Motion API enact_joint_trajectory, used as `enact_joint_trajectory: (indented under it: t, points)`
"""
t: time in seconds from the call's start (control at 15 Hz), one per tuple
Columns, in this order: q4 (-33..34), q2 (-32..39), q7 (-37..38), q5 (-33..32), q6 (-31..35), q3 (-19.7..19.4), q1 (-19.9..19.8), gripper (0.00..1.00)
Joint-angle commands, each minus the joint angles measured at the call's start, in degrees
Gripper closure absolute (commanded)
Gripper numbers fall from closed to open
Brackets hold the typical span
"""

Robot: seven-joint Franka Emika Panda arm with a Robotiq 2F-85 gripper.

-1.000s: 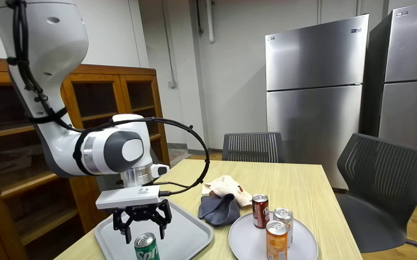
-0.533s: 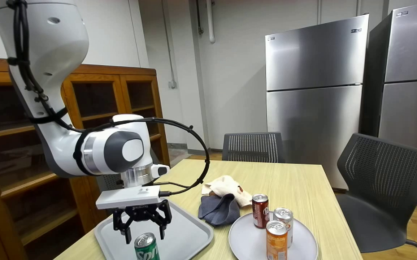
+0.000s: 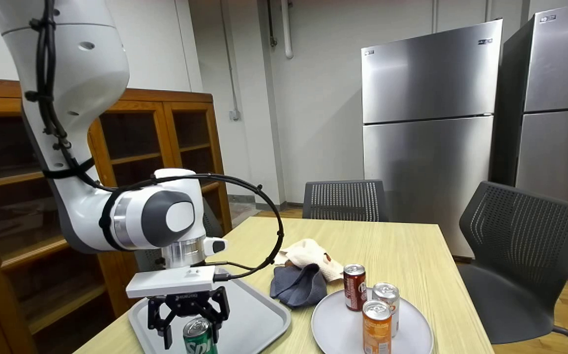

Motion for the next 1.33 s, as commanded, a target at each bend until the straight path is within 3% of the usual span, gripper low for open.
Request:
enact_joint_trajectory:
  t: [0.0,1.0,1.07,1.13,1.27]
  points:
    - [0.39,1.56,0.27,-1.28,0.81,0.8,-0.7,0.0]
    - [0.87,2.39,3.35,-7.13,5.13,-1.38,-0.02,0.0]
    - [0.83,2.37,3.1,-7.0,5.25,-1.25,-0.11,0.25]
    - [0.85,2.41,3.17,-7.17,5.41,-1.31,-0.05,0.26]
    - [0.88,2.5,3.15,-7.31,5.49,-1.3,-0.02,0.41]
